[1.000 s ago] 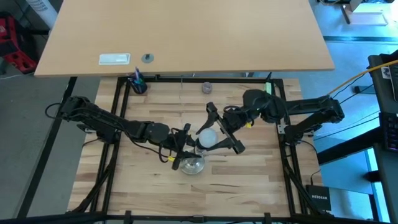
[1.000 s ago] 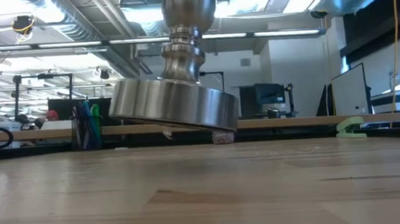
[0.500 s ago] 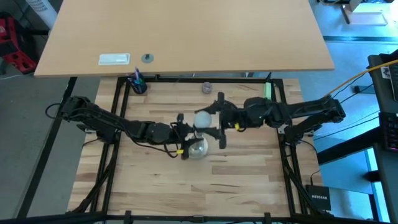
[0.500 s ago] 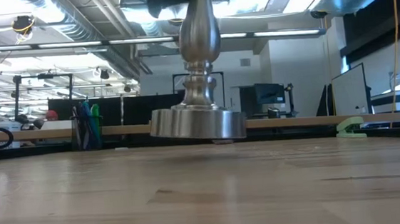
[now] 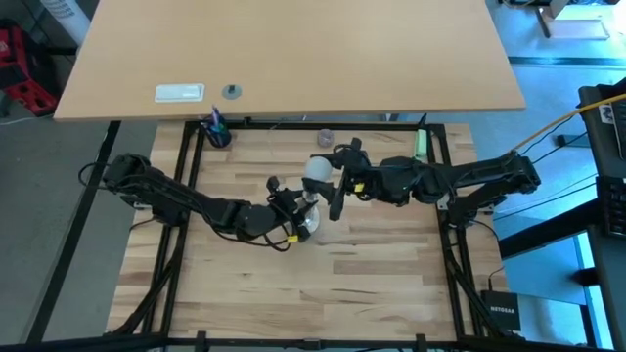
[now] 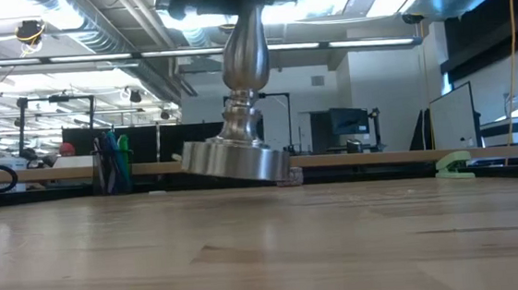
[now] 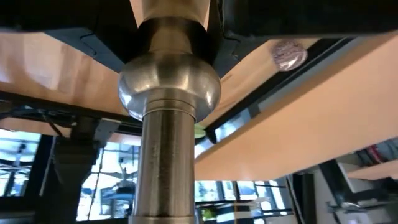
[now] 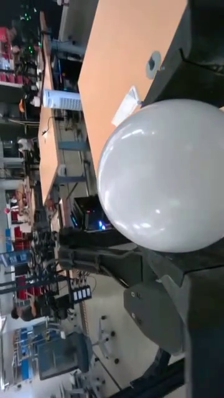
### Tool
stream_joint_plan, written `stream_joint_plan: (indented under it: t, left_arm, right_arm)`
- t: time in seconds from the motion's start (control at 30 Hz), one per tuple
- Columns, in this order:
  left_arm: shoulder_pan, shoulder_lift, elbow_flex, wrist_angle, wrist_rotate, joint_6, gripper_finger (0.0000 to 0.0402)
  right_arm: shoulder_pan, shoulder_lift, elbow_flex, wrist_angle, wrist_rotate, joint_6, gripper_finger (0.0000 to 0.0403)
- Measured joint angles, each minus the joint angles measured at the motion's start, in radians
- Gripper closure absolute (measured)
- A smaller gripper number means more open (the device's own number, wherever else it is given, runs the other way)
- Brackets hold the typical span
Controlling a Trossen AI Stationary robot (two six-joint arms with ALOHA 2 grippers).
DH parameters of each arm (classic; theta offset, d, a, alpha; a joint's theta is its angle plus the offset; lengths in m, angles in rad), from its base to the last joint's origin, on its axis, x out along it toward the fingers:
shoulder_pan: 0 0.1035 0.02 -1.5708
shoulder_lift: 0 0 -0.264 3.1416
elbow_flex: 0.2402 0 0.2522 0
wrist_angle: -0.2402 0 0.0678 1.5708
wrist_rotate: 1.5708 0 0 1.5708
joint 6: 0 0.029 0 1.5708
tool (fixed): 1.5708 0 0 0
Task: Screw lightbulb
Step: Insert the lightbulb into the silver lamp
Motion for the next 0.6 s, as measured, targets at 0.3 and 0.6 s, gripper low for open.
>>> stream_joint_plan:
  t: [0.3, 0.6]
  left_arm:
    - [-0.006, 0.0, 0.011, 0.002, -0.009, 0.011, 0.0278]
    - [-0.006, -0.017, 0.013, 0.003, -0.013, -0.027, 0.0278]
  right_arm:
    - [-0.006, -0.023, -0.011, -0.036, -0.095, -0.059, 0.0078]
    - [-0.005, -0.158, -0.004, -0.156, -0.19, -0.1, 0.0037]
